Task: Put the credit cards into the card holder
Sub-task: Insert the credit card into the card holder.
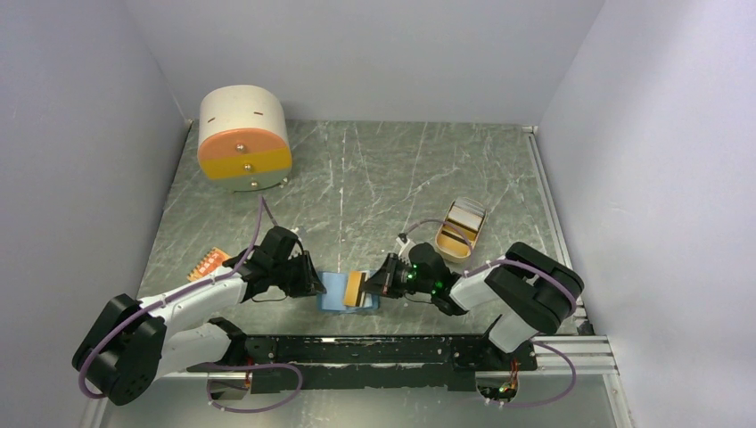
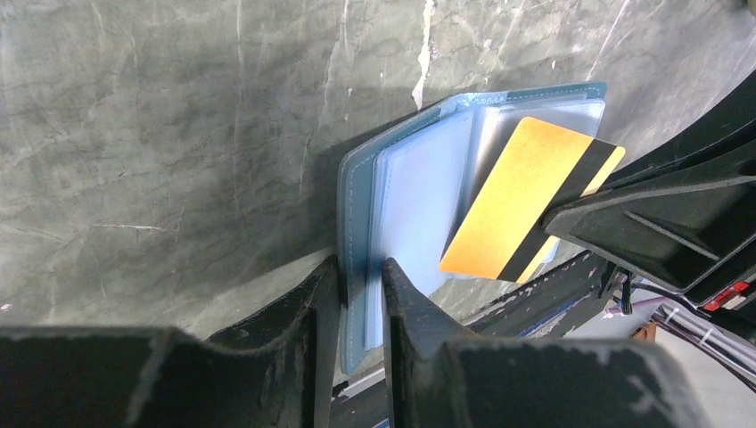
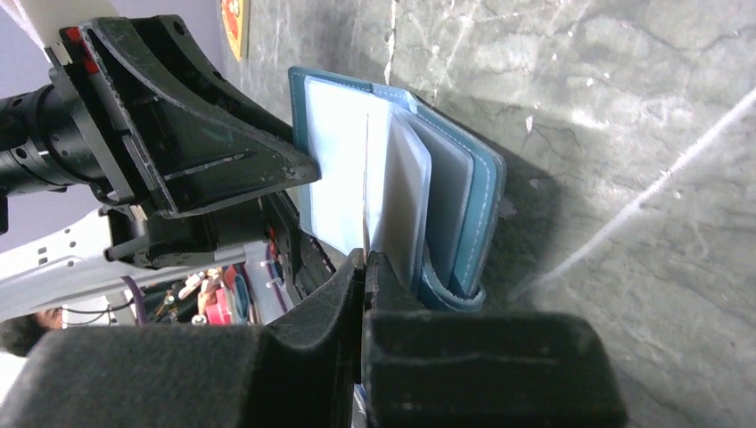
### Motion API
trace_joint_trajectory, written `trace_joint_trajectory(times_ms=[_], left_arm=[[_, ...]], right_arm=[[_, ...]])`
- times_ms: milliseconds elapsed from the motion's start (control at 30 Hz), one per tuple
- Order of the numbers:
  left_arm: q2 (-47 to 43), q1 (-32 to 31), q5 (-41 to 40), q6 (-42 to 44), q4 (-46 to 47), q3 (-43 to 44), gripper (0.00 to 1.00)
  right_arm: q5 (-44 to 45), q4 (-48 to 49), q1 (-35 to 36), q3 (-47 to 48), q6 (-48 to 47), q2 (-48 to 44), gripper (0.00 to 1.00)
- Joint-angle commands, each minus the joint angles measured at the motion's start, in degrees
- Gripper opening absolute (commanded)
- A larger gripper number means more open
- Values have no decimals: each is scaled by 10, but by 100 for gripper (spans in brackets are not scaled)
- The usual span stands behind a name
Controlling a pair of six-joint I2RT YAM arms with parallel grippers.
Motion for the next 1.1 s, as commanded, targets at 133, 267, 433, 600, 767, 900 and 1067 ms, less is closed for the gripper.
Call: trace_joint_trajectory(times_ms=[133, 267, 433, 600, 767, 900, 1067], left_arm=[[-7, 3, -1, -1, -1, -1, 28], [-7, 4, 1, -1, 2, -5, 28], [-12, 3, 1, -5, 3, -9, 28], [-15, 3, -1, -4, -2, -7, 28], [-12, 3, -3, -4, 0, -11, 28], [-5, 3, -4, -3, 5, -15, 28], [-3, 3, -3, -4, 7, -17, 27]], right_arm=[[22, 100, 4, -23, 27, 19, 0], [31, 110, 4, -24, 29, 25, 0], [54, 94, 4, -30, 24, 8, 0], [75, 75, 4, -37, 20, -8, 0], [83, 65, 4, -37, 18, -12, 0], [81, 53, 4, -28, 9, -4, 0], [88, 63, 4, -39, 9, -2, 0]])
